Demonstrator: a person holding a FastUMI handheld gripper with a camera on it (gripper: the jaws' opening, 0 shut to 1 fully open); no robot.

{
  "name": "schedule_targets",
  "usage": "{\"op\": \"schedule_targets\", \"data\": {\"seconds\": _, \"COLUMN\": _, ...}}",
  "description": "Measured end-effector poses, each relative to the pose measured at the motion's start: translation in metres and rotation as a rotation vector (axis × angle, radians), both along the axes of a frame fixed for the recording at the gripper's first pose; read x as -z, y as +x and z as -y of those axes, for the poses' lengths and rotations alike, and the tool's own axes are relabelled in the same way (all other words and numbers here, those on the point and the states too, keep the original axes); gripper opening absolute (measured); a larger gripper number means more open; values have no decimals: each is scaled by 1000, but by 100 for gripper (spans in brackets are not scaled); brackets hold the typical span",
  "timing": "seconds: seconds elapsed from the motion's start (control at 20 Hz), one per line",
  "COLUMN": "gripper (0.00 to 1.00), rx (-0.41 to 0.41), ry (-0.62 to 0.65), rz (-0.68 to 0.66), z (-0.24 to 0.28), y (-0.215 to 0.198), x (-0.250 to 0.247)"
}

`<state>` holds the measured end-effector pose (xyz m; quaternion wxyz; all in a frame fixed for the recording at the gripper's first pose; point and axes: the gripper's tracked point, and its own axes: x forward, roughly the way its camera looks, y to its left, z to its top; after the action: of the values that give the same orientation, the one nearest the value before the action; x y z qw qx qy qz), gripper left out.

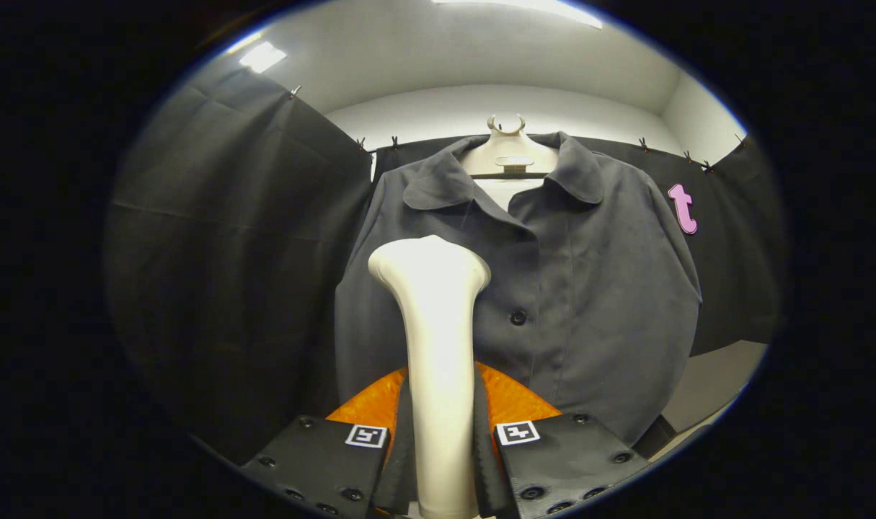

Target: Iron the clothes twice with a garment steamer, once on the left side and once on the right side.

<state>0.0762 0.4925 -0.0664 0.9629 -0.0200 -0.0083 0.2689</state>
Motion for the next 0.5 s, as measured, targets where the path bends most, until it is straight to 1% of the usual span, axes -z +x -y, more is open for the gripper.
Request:
{"op": "schedule_targets", "data": {"seconds": 0.15, "gripper": 41, "rx": 24, "ry": -31, "rz": 32, "z": 0, "y": 1, "x": 2}}
{"op": "schedule_targets", "data": {"seconds": 0.5, "gripper": 41, "rx": 13, "ry": -29, "rz": 9, "z": 3, "y": -4, "x": 11}}
